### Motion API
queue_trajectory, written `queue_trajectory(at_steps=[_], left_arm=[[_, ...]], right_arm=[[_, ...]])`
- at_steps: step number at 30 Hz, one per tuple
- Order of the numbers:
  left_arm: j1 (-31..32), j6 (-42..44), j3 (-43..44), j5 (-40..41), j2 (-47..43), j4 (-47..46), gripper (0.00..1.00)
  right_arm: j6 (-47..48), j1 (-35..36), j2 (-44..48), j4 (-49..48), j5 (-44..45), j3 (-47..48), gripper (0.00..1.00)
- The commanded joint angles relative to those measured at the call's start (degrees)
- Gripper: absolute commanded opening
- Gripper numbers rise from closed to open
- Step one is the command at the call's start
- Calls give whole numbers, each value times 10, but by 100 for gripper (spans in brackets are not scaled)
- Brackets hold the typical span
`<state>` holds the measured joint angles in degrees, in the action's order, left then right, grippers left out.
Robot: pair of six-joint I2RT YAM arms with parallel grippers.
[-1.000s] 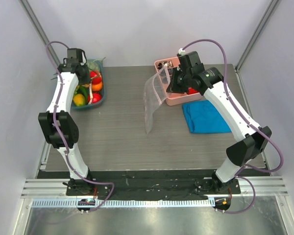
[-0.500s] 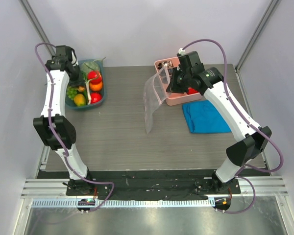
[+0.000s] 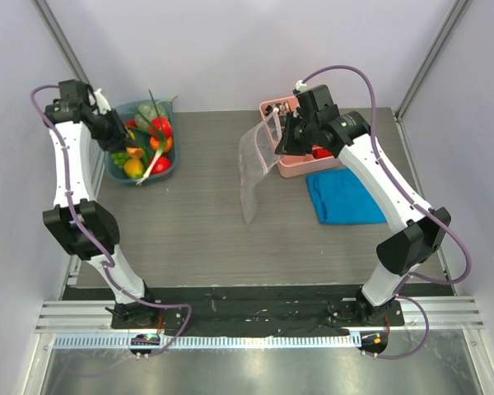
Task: Place the food in the zip-top bag and seal the zipper
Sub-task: Pick up the fake food from the bin, then place the fake food in the zipper food storage bag.
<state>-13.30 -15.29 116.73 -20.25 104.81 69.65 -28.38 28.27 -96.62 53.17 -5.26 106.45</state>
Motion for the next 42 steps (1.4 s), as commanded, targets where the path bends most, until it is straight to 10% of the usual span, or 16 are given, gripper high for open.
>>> queue_trajectory(at_steps=[1,17,32,42], left_arm=[[-37,-20,21,-124,-7,-1,0],[-21,-66,-67,-395,-236,-146,0],[-13,-435,-190,-602,-366,-507,0],[-10,-461,-272,-688,-442,-527,0]], right_arm=[[2,-1,10,-20,-3,17,1],[119,55,-9,-31,16,63,1],[246,160,-24,19,204,155,1],[185,160,-85,16,221,172,1]])
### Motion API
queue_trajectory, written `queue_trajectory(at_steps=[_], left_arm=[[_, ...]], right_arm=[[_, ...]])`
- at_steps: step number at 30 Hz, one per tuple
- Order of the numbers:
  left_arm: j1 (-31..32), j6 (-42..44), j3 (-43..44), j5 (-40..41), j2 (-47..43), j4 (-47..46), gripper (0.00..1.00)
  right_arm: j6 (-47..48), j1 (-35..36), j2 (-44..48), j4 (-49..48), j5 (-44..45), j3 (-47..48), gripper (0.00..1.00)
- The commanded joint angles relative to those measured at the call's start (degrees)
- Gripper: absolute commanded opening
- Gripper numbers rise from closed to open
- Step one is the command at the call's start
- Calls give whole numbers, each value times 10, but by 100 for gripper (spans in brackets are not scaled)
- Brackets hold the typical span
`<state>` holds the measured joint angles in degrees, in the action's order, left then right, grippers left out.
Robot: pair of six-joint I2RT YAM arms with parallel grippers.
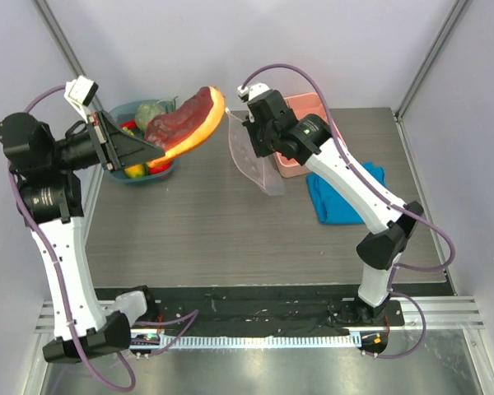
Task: Place the food in the zip-top bag and seal the zipper
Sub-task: Place the fake food in the zipper food storage bag.
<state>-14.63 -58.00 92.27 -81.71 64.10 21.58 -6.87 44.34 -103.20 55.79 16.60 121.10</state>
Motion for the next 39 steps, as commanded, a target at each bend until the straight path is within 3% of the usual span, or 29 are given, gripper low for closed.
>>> queue_trajectory(at_steps=[1,5,15,26,27,29,30,31,32,33,36,39], left_arm=[[3,-36,-45,-78,-42,-46,0],[3,-58,-101,-100,-64,-66,0],[6,-112,-214,-70,-57,-98,0],[29,-100,-236,-14,-9,-96,1],[31,-72,-231,6,-4,-90,0],[46,22,-181,38,8,26,0],[77,93,-145,109,20,114,0],[106,296,-98,167,59,334,0],[139,358,-22,220,79,406,0],[198,387,-7,273,91,435,0],[202,354,-40,320,75,392,0],[214,320,-89,395,20,289,0]], right_arm=[[-34,0,-31,-11,-2,33,1],[-53,0,-55,-9,-17,58,1],[-79,4,-67,-17,-52,72,1],[-88,8,-79,-22,-104,95,1],[-90,8,-80,-22,-111,93,1],[-104,8,-80,-18,-132,92,1],[-108,10,-80,-17,-140,89,1],[-111,11,-80,-14,-145,87,1],[-116,11,-78,-13,-148,85,1],[-117,11,-78,-12,-151,85,1],[-127,10,-76,-13,-159,85,1],[-139,11,-69,-16,-184,82,1]])
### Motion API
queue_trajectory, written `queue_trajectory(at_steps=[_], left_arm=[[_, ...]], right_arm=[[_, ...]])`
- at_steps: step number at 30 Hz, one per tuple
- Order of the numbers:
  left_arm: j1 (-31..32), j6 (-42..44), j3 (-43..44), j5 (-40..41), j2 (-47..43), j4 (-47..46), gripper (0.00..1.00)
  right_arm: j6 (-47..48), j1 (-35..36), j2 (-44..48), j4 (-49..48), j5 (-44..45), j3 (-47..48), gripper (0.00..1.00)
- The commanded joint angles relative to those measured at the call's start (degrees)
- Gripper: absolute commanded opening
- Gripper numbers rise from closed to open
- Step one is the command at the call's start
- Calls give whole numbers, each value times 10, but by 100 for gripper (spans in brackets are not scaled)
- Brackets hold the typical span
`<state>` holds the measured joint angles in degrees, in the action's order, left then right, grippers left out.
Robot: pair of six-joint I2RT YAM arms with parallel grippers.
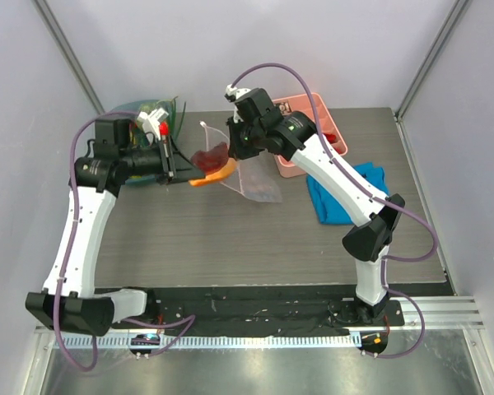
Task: Place the food in the zip-top bag and seal the zipper
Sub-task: Place the fake food in the zipper food storage bag.
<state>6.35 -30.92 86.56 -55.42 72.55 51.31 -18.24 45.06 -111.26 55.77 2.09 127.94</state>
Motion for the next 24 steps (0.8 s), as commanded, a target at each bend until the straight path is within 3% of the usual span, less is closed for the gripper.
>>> queue_trajectory(at_steps=[1,6,8,11,15,20,24], left_arm=[[20,46,-41,171,-74,-43,0],[57,48,-43,212,-60,-52,0],[57,27,-33,156,-31,-49,0],[58,-7,-39,133,-15,-52,0],[69,-39,-68,202,-36,-113,0],[96,-71,-56,223,-13,-126,0],[145,-59,-69,331,-25,-137,0]], right_arm=[[-29,4,13,-15,-42,13,1],[-43,4,20,-22,-69,18,1],[-45,4,19,-27,-78,21,1],[-48,1,17,-36,-81,27,1],[-61,-1,20,-40,-105,25,1],[-79,-1,25,-50,-120,4,1],[-97,-1,15,-56,-135,20,1]])
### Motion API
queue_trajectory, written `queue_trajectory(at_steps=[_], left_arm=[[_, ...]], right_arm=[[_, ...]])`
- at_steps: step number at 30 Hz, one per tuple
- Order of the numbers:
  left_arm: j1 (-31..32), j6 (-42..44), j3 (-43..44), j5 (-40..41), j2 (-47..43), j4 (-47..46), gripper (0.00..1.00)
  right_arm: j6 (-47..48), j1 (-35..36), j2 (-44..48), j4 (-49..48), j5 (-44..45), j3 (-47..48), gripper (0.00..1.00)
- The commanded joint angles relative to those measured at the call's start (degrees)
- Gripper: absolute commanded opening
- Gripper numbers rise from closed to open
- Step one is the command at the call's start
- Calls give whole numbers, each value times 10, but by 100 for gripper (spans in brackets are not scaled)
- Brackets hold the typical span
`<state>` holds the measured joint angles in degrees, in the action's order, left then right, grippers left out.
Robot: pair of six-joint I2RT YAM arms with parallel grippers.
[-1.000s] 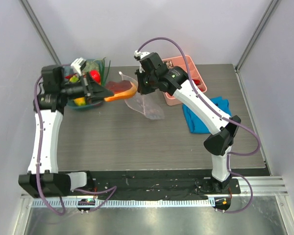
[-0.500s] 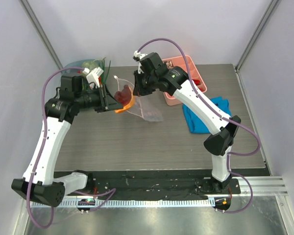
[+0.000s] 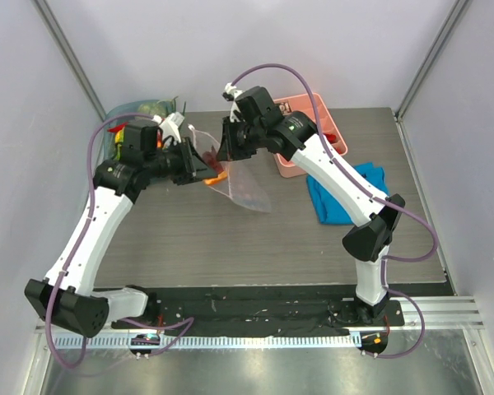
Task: Place the food in the zip-top bag and seal the zipper
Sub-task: Place the fake food in the zipper food storage bag.
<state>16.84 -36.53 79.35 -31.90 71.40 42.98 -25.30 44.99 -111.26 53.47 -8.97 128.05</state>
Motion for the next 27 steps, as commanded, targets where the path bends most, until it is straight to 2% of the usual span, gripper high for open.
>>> queue_trajectory(at_steps=[1,3,7,9,15,18,19,22,23,24,27], left_arm=[[49,2,1,112,-15,-57,0],[78,22,0,173,-20,-62,0],[136,35,10,312,-14,-54,6],[147,35,14,315,-6,-46,8],[202,40,15,407,12,-46,17],[216,48,26,423,27,-46,38],[216,48,29,420,29,-41,55],[217,87,49,388,23,-33,83],[216,93,55,383,16,-33,88],[206,116,62,336,1,-34,90],[197,147,83,287,-21,-38,94]], right_arm=[[-29,0,12,-35,-25,26,1],[-41,-3,10,-35,-34,31,1],[-63,-6,14,-42,-46,25,1],[-78,-10,14,-45,-51,24,1],[-113,-25,4,-61,-82,29,1],[-130,-31,3,-68,-104,22,1],[-139,-36,3,-73,-109,18,1],[-146,-50,4,-79,-133,8,1],[-149,-62,6,-82,-143,5,1],[-149,-68,9,-83,-149,-1,1],[-144,-90,20,-92,-177,-24,1]])
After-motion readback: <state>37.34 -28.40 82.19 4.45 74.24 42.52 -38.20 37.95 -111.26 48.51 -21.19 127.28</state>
